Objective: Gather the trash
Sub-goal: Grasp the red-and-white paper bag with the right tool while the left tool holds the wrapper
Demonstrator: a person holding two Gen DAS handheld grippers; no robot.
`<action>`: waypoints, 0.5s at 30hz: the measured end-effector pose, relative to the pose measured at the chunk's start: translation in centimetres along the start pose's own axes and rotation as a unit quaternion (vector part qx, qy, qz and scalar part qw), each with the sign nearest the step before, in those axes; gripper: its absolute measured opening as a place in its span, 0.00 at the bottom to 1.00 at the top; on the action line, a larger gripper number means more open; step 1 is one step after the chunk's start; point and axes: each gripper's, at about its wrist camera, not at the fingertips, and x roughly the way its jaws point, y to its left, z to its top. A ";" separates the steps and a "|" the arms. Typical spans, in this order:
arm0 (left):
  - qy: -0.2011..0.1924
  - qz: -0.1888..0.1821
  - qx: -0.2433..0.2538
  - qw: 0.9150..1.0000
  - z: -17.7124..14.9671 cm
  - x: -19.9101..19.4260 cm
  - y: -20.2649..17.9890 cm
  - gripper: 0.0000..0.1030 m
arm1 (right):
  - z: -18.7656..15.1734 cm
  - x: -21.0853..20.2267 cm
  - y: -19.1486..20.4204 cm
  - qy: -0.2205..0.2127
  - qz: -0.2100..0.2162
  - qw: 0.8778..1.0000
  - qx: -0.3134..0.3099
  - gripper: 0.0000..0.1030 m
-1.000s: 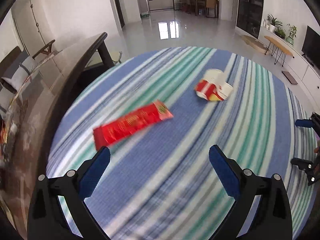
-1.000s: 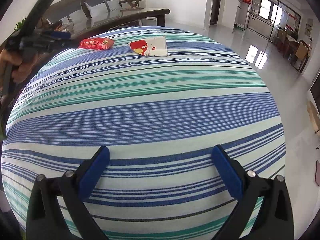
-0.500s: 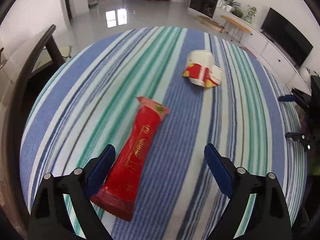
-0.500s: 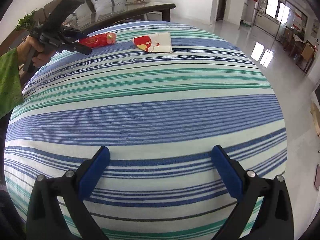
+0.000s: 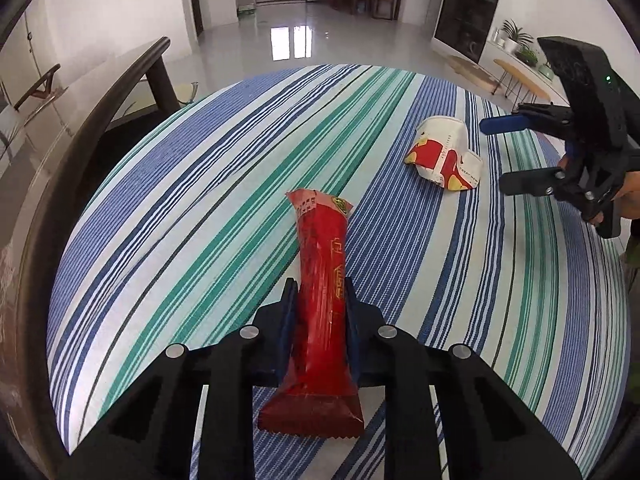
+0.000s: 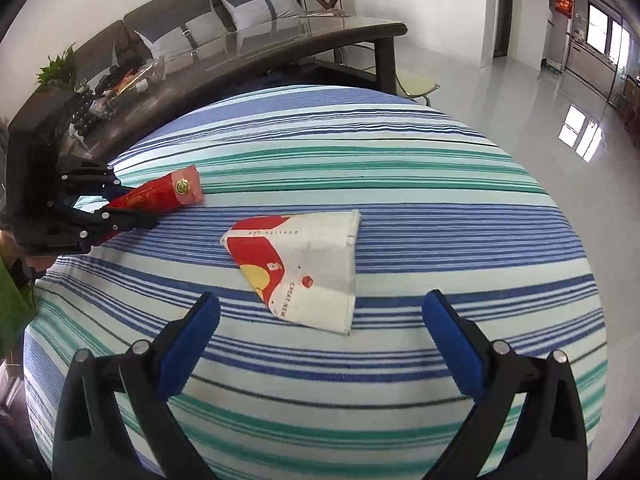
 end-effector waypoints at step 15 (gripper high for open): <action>-0.021 0.019 -0.070 0.997 -1.5 -0.9 -0.1 0.16 | 3.1 -0.5 1.0 0.008 0.024 0.997 -0.072 0.85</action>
